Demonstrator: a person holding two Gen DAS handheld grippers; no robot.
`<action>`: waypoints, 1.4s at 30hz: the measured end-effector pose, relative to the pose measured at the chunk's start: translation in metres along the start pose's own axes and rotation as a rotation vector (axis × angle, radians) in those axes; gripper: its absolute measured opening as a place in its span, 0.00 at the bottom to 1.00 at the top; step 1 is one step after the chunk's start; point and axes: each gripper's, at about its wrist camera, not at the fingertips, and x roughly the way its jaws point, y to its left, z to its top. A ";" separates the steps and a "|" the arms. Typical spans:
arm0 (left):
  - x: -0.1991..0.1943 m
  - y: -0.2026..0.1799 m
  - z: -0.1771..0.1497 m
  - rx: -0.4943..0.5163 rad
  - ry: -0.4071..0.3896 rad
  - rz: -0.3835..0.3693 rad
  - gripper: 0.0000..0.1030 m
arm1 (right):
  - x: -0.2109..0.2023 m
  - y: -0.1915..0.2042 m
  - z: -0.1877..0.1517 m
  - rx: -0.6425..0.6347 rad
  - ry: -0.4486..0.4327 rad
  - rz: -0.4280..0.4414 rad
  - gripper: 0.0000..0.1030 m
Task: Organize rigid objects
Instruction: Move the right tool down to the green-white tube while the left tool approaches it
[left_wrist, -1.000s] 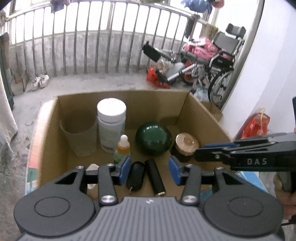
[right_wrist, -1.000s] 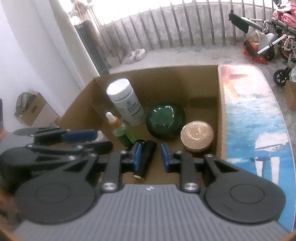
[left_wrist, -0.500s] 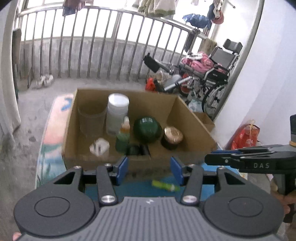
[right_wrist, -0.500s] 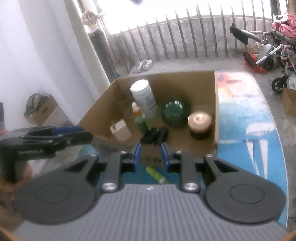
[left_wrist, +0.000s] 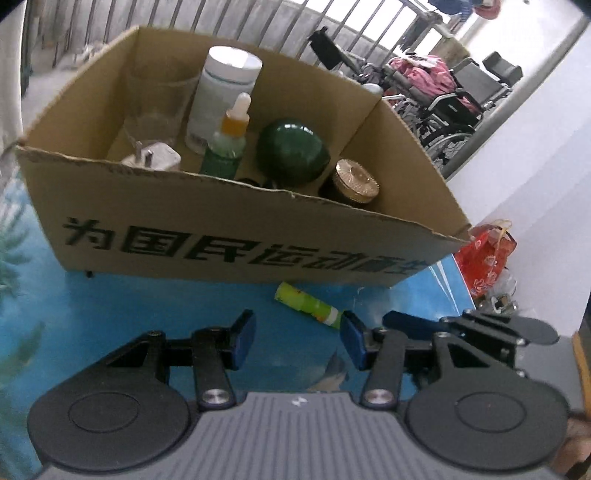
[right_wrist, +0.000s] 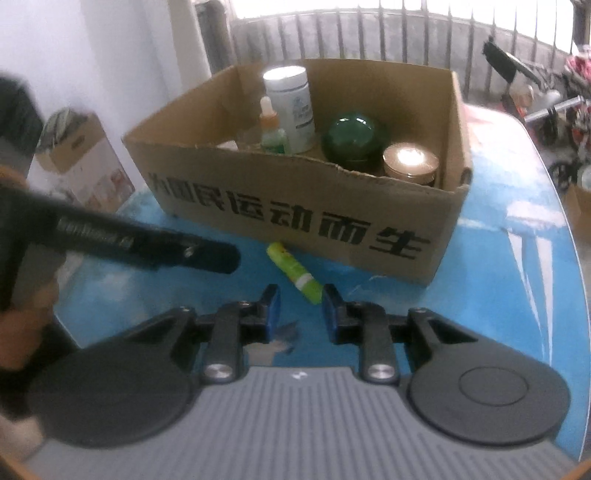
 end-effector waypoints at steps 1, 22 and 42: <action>0.005 0.000 0.001 -0.007 0.006 -0.004 0.51 | 0.004 0.000 0.001 -0.010 0.003 0.001 0.27; 0.033 -0.005 0.009 -0.074 0.026 0.020 0.40 | 0.045 -0.011 -0.006 -0.061 0.016 0.100 0.18; 0.039 -0.009 0.003 -0.078 0.012 0.090 0.26 | 0.046 0.003 -0.010 -0.072 0.000 0.094 0.19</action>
